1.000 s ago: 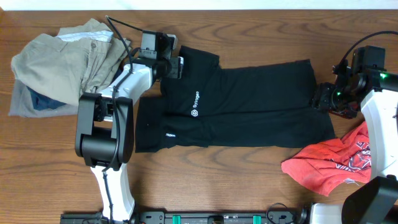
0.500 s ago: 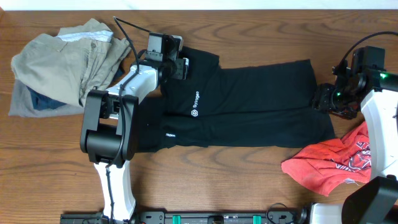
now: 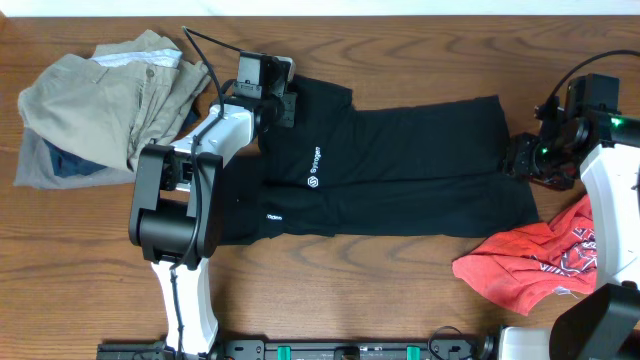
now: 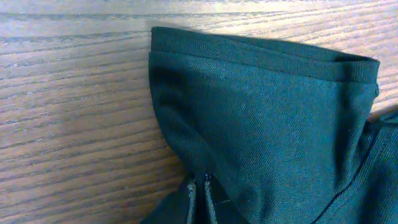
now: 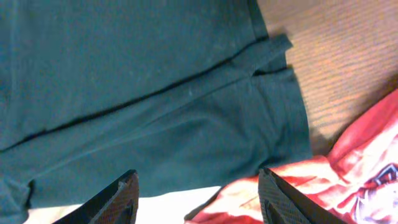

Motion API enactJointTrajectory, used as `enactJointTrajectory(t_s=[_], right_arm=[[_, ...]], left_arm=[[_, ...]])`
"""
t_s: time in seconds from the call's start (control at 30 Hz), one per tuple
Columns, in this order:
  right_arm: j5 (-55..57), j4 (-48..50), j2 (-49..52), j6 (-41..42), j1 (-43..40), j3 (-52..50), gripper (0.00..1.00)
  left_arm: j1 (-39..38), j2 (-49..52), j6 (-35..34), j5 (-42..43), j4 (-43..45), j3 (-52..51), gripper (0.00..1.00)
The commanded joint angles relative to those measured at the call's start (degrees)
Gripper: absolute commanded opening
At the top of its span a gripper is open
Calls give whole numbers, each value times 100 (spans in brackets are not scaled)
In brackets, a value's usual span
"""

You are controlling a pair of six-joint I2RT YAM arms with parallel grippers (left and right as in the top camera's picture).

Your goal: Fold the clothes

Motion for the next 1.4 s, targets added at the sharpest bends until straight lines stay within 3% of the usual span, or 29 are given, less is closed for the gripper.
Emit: enactJointTrajectory(t_s=[0.0, 0.27, 0.47, 0.8, 1.03, 1.27, 1.33, 1.37], right_arm=[[-39, 225, -74, -59, -37, 59, 61], [-39, 1622, 236, -146, -37, 59, 68], [-61, 2931, 1073, -188, -26, 59, 72], [-44, 5112, 2806, -286, 162, 59, 75], [-55, 6059, 3447, -271, 321, 59, 73], [173, 6349, 3779, -109, 479, 59, 66], [402, 6356, 3840, 11, 490, 59, 55], [503, 6354, 3849, 85, 490, 59, 45]], left_arm=[[37, -35, -70, 72, -55, 85, 6], [142, -758, -527, 74, -415, 85, 6], [144, -890, -874, 74, -975, 83, 6], [144, -887, -890, 72, -1499, 81, 6], [144, -876, -890, 72, -1626, 13, 6], [142, -874, -890, 72, -1705, 7, 6], [142, -874, -890, 72, -1714, 7, 6], [142, -874, -890, 72, -1718, 7, 6]])
